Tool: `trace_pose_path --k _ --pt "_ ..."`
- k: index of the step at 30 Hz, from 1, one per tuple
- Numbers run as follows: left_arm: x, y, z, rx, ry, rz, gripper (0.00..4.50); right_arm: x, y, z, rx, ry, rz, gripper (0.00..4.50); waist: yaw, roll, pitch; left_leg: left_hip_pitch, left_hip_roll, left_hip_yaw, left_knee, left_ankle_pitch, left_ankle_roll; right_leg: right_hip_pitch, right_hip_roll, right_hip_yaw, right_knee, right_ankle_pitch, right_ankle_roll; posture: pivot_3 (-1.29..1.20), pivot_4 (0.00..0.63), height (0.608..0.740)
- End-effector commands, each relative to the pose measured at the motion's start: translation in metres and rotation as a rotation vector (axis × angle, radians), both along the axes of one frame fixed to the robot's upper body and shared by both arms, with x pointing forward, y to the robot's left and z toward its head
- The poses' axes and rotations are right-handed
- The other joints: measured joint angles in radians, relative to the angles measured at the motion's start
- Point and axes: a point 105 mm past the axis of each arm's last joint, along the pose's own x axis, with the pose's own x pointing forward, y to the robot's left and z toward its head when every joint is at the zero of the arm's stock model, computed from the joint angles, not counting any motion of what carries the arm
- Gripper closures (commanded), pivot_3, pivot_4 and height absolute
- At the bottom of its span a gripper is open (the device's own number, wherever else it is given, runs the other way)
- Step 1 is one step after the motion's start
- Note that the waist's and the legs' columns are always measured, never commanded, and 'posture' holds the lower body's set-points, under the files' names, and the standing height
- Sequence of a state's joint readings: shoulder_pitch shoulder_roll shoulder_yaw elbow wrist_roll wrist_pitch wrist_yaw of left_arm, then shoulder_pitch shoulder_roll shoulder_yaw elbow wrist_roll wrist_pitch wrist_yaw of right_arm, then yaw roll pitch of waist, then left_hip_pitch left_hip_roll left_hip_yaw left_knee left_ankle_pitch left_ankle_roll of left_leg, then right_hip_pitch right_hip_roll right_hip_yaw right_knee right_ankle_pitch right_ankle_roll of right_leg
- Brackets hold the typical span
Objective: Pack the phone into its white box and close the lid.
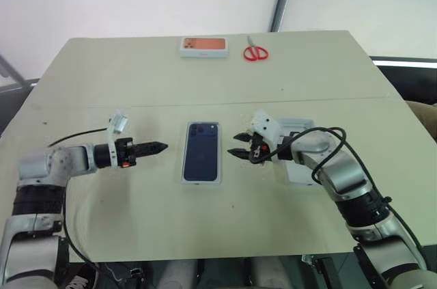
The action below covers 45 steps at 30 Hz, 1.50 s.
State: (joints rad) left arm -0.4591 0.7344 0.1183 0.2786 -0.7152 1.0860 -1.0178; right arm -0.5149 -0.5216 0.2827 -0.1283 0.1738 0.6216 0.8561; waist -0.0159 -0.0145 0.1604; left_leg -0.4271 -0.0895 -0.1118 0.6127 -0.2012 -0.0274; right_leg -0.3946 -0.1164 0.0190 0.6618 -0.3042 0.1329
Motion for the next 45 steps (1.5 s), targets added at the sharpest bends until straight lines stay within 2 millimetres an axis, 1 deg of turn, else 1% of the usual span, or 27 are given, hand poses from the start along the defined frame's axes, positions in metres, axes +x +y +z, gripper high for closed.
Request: trace_pose_path --k 1,2,3,5,9,10,12,14,15,19,22,25,29,33,39,45 --pt "0.003 -0.002 0.001 0.030 -0.038 -0.003 4.34 0.001 0.006 0.003 -0.024 -0.057 0.023 4.19 0.003 0.000 0.000 0.000 0.000 0.000 0.000 0.000 0.000 0.000 0.000 0.000 0.000 0.000 0.000 0.00 0.150 0.740" --pt "0.004 -0.006 -0.004 0.046 -0.035 -0.006 4.48 0.001 0.008 0.001 -0.034 -0.061 0.027 4.43 0.004 0.000 0.000 0.000 0.000 0.000 0.000 0.000 0.000 0.000 0.000 0.000 0.000 0.000 0.000 0.00 0.150 0.740" --pt "0.004 -0.010 -0.006 0.056 -0.035 -0.011 4.48 0.001 0.009 0.001 -0.038 -0.064 0.030 4.43 0.004 0.000 0.000 0.000 0.000 0.000 0.001 0.000 0.000 0.000 0.000 0.000 0.000 0.000 0.000 0.00 0.150 0.740" --pt "0.003 -0.025 -0.013 0.114 -0.090 -0.068 4.48 0.002 0.009 -0.004 -0.080 -0.082 0.039 4.43 0.005 0.000 0.000 0.000 -0.001 0.000 0.001 0.000 0.000 0.001 -0.001 0.000 0.000 0.000 0.000 0.00 0.150 0.740" --pt "0.002 -0.052 -0.024 0.138 -0.075 -0.124 4.48 0.003 0.011 -0.010 -0.118 -0.092 0.059 4.43 0.003 0.000 0.000 0.000 0.000 0.000 0.001 0.000 0.000 0.001 0.000 0.000 0.000 0.000 0.000 0.00 0.150 0.740" --pt "0.003 -0.061 -0.024 0.144 -0.087 -0.145 4.48 0.003 0.012 -0.011 -0.120 -0.090 0.063 4.43 0.004 0.000 0.000 0.000 0.000 0.000 0.001 0.000 0.000 0.001 0.000 0.000 0.000 0.000 0.000 0.00 0.150 0.740" --pt "0.004 -0.071 -0.023 0.146 -0.096 -0.166 4.48 0.003 0.012 -0.011 -0.120 -0.089 0.068 4.43 0.006 0.000 0.000 0.000 -0.001 0.000 0.001 0.000 0.000 0.001 0.000 -0.001 0.000 0.000 0.000 0.00 0.150 0.740" --pt "0.004 -0.086 -0.018 0.119 -0.103 -0.198 4.48 0.004 0.010 -0.007 -0.106 -0.084 0.060 4.43 0.007 0.000 0.000 0.000 -0.001 0.000 0.001 0.000 0.000 0.002 0.000 -0.001 0.000 0.000 0.000 0.00 0.150 0.740" --pt "0.005 -0.093 -0.016 0.111 -0.104 -0.212 4.48 0.004 0.007 -0.006 -0.109 -0.083 0.053 4.43 0.007 0.000 0.000 0.000 -0.001 -0.001 0.002 0.000 0.000 0.002 0.000 -0.001 0.000 0.000 0.000 0.00 0.150 0.740" --pt "0.004 -0.126 -0.008 0.061 -0.122 -0.268 4.48 0.000 -0.016 -0.008 -0.146 -0.064 0.023 4.43 0.013 0.000 0.000 0.000 -0.002 -0.001 0.002 0.000 0.000 0.003 -0.001 -0.002 0.000 0.000 0.000 0.00 0.150 0.740" --pt "0.002 -0.149 -0.007 0.041 -0.135 -0.309 4.48 -0.011 -0.036 -0.010 -0.180 -0.031 0.004 4.43 0.022 0.000 0.000 0.000 -0.002 -0.001 0.003 0.000 0.001 0.003 -0.001 -0.002 0.000 0.000 0.000 0.00 0.150 0.740" --pt "0.003 -0.164 -0.004 0.011 -0.140 -0.336 4.48 -0.020 -0.051 -0.014 -0.204 -0.004 -0.022 4.43 0.026 -0.001 0.000 0.000 -0.002 -0.001 0.003 0.000 0.001 0.003 -0.001 -0.002 0.000 0.000 0.000 0.00 0.150 0.740" --pt "0.007 -0.174 -0.007 0.005 -0.137 -0.339 4.48 -0.029 -0.067 -0.021 -0.236 0.025 -0.061 4.43 0.026 -0.001 0.000 0.000 -0.001 -0.001 0.003 0.000 0.001 0.004 0.000 -0.002 0.000 0.000 0.000 0.00 0.150 0.740" --pt "0.006 -0.181 -0.010 0.001 -0.135 -0.355 4.48 -0.033 -0.073 -0.022 -0.235 0.032 -0.090 4.43 0.027 -0.001 0.000 0.000 -0.001 -0.001 0.003 0.000 0.001 0.004 0.000 -0.002 0.000 0.000 0.001 0.00 0.150 0.740" --pt "-0.004 -0.191 -0.011 -0.011 -0.130 -0.406 4.48 -0.029 -0.083 -0.023 -0.247 0.014 -0.132 4.43 0.028 -0.001 0.001 0.000 -0.002 -0.001 0.004 0.000 0.001 0.005 -0.001 -0.003 0.000 0.000 0.001 0.00 0.150 0.740" --pt "-0.004 -0.192 -0.011 -0.005 -0.140 -0.407 4.48 -0.029 -0.086 -0.022 -0.260 0.011 -0.129 4.43 0.028 -0.001 0.001 0.000 -0.002 -0.001 0.004 0.000 0.001 0.005 -0.001 -0.003 0.000 0.000 0.001 0.00 0.150 0.740"
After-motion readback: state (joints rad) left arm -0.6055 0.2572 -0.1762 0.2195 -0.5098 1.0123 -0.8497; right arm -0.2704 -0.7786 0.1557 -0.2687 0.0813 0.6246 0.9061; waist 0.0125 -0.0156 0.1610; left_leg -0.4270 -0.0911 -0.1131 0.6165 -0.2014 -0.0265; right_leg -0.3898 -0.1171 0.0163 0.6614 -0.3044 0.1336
